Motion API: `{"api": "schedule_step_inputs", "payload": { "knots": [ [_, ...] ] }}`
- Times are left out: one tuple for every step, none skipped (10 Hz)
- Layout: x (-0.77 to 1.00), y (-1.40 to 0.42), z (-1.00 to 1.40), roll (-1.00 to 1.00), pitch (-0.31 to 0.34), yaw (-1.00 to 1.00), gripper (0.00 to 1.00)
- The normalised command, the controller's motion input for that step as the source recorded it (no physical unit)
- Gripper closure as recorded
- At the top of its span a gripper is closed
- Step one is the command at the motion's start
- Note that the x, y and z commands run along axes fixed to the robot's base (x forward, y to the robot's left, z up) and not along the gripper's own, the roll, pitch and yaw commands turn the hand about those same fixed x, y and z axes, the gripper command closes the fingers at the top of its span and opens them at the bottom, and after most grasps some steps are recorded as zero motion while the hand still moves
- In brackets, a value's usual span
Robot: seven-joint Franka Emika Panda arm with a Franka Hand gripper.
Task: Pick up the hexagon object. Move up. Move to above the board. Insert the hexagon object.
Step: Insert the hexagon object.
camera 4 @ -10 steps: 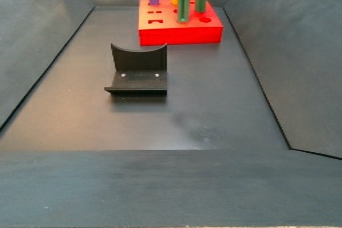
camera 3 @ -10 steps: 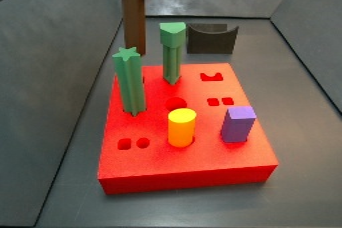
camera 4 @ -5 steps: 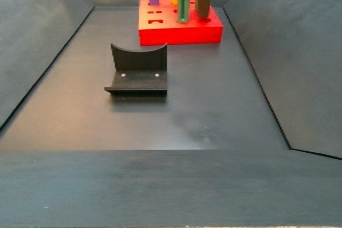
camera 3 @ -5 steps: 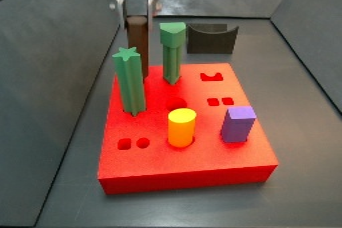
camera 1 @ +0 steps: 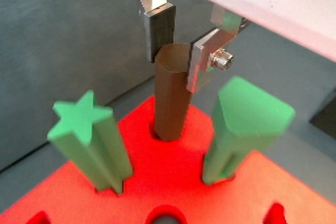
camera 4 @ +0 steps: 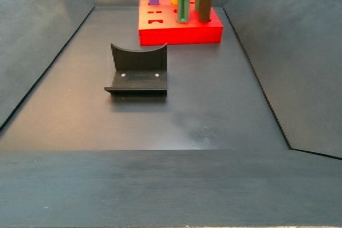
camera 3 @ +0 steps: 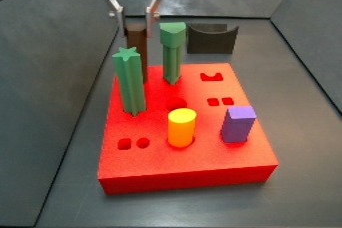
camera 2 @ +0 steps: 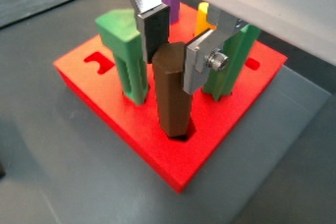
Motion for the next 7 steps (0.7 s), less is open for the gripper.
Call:
{"api": "schedule_step_inputs", "payload": {
  "knots": [
    [-0.05, -0.03, -0.16, 0.0, -0.041, 0.01, 1.0],
    [-0.04, -0.08, -0.51, 0.0, -0.131, -0.12, 1.0],
    [0.05, -0.13, -0.69, -0.03, -0.203, -0.75, 1.0],
    [0.17, 0.0, -0.4, -0.05, -0.194, -0.68, 1.0],
    [0.0, 0.0, 0.0, 0.0, -0.004, 0.0, 1.0],
    [0.0, 0.0, -0.01, 0.0, -0.026, 0.0, 1.0],
    [-0.04, 0.0, -0.04, 0.0, -0.01, 0.0, 1.0]
  ]
}}
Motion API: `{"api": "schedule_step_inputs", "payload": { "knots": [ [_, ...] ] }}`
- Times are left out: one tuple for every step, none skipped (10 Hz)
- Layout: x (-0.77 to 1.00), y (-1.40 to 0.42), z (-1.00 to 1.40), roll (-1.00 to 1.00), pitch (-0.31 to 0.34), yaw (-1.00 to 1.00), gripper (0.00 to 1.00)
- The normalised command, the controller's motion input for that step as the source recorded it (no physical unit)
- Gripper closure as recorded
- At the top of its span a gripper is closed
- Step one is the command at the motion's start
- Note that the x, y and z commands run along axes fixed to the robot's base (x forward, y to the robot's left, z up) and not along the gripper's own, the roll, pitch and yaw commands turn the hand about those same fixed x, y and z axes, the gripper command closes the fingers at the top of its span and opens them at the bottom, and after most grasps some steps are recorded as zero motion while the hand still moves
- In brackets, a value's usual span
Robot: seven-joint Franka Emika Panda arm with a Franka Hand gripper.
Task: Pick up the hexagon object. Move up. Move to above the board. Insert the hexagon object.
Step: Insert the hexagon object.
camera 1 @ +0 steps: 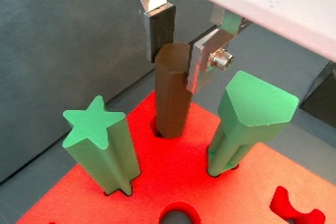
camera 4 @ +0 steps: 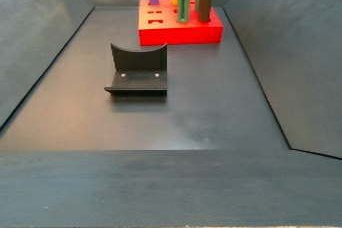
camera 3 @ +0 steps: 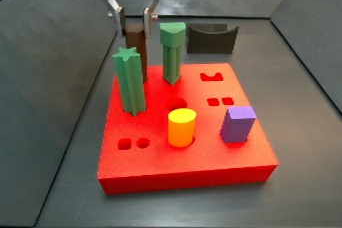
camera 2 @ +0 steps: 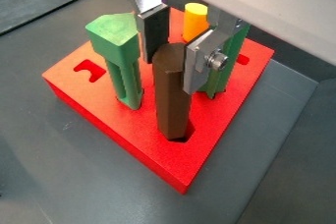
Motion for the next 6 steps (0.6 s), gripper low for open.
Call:
{"api": "schedule_step_inputs", "payload": {
  "knots": [
    [-0.12, 0.0, -0.08, 0.0, -0.026, 0.0, 1.0],
    [0.0, -0.05, -0.26, -0.08, -0.18, -0.23, 1.0],
    [0.0, 0.0, -0.09, 0.0, -0.114, -0.23, 1.0],
    [-0.01, 0.0, -0.02, 0.0, 0.0, 0.0, 1.0],
    [-0.41, 0.0, -0.21, 0.04, -0.007, -0.6, 1.0],
    [-0.4, 0.0, -0.17, 0.04, -0.011, -0.58, 1.0]
  ]
}}
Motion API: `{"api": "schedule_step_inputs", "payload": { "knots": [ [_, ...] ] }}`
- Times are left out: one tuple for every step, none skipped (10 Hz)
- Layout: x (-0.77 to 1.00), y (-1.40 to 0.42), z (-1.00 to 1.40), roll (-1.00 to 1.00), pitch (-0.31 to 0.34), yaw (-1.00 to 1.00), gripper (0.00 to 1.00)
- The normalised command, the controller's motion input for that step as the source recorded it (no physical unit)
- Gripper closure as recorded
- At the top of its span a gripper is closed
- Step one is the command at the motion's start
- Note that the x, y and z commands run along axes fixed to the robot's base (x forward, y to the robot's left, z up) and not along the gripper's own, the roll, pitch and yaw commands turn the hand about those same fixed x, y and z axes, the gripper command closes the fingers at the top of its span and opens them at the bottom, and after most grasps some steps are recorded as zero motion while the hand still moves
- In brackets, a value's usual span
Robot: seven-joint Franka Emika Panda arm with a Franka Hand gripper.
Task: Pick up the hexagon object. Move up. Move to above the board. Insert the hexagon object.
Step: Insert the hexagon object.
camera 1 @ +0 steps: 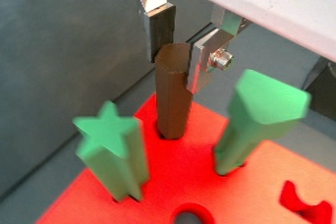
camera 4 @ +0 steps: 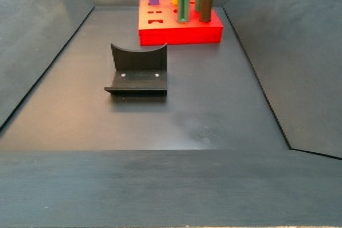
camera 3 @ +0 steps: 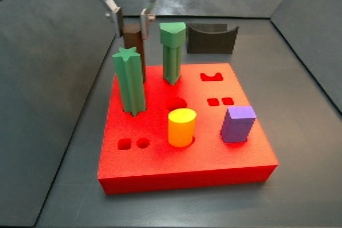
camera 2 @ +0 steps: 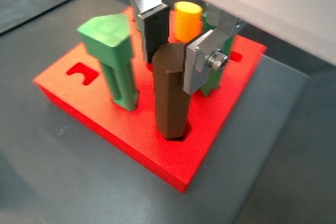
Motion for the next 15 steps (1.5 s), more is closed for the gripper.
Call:
{"api": "schedule_step_inputs", "payload": {
  "knots": [
    [-0.43, 0.0, -0.19, 0.06, 0.0, -0.64, 1.0],
    [-0.21, 0.0, 0.0, 0.02, 0.0, -0.21, 1.0],
    [0.0, 0.0, 0.0, 0.0, -0.01, 0.0, 1.0],
    [0.18, 0.0, -0.07, 0.0, 0.0, 0.0, 1.0],
    [0.44, 0.0, -0.09, 0.0, 0.0, 0.0, 1.0],
    [0.6, 0.01, -0.1, 0.0, 0.0, 0.0, 1.0],
    [0.41, 0.0, -0.01, -0.01, 0.0, 0.0, 1.0],
    [0.0, 0.0, -0.02, 0.0, 0.0, 0.0, 1.0],
    [0.37, 0.19, -0.1, 0.03, 0.036, 0.0, 1.0],
    [0.26, 0.19, -0.12, 0.05, 0.033, 0.0, 1.0],
    [0.0, 0.0, -0.03, 0.0, 0.0, 0.0, 1.0],
    [-0.02, -0.04, -0.5, 0.07, -0.071, 0.0, 1.0],
    [0.0, -0.08, -0.58, 0.02, -0.124, 0.0, 1.0],
    [0.16, -0.09, -0.52, 0.0, -0.14, 0.0, 1.0],
    [0.1, -0.11, -0.61, 0.02, -0.17, 0.0, 1.0]
  ]
}}
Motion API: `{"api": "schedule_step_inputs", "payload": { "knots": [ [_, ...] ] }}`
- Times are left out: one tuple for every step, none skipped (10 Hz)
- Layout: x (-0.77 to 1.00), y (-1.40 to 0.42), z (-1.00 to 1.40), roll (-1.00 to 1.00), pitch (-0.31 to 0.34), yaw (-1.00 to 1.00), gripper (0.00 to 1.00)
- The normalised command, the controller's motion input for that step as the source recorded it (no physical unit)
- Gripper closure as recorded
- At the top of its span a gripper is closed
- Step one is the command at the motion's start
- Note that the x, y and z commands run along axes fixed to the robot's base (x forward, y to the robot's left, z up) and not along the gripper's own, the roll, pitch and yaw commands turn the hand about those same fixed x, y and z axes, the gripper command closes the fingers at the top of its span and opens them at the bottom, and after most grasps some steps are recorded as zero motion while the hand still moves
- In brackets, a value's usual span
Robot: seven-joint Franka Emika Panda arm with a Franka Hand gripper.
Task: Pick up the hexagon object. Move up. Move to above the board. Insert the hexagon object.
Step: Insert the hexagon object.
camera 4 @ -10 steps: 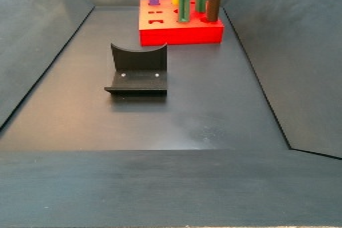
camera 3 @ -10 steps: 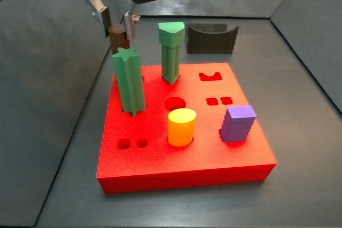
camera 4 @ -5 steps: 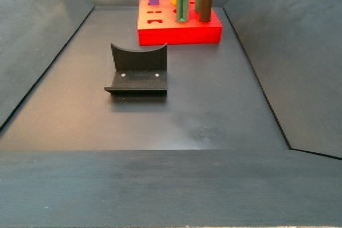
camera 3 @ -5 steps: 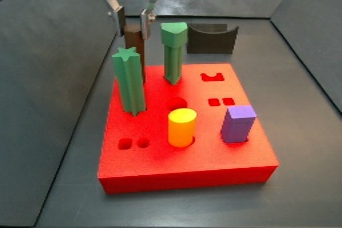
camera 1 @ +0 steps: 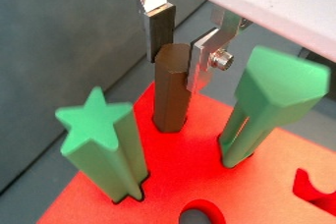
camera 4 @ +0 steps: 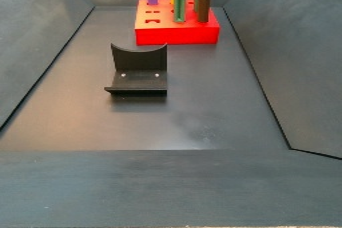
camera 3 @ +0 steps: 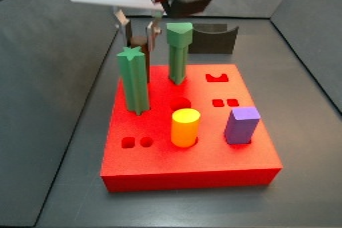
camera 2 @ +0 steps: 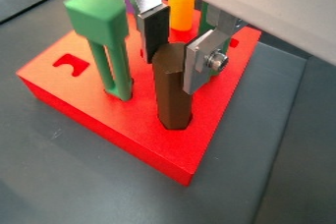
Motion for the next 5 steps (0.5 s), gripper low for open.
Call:
{"api": "schedule_step_inputs", "payload": {
  "knots": [
    [0.0, -0.14, -0.77, 0.13, -0.186, 0.0, 1.0],
    [0.0, -0.13, -0.8, 0.19, -0.159, 0.0, 1.0],
    [-0.01, -0.08, -0.59, 0.3, -0.074, 0.0, 1.0],
    [0.0, 0.0, 0.0, 0.0, 0.007, 0.0, 1.0],
    [0.0, 0.0, 0.0, 0.0, 0.0, 0.0, 1.0]
  ]
}}
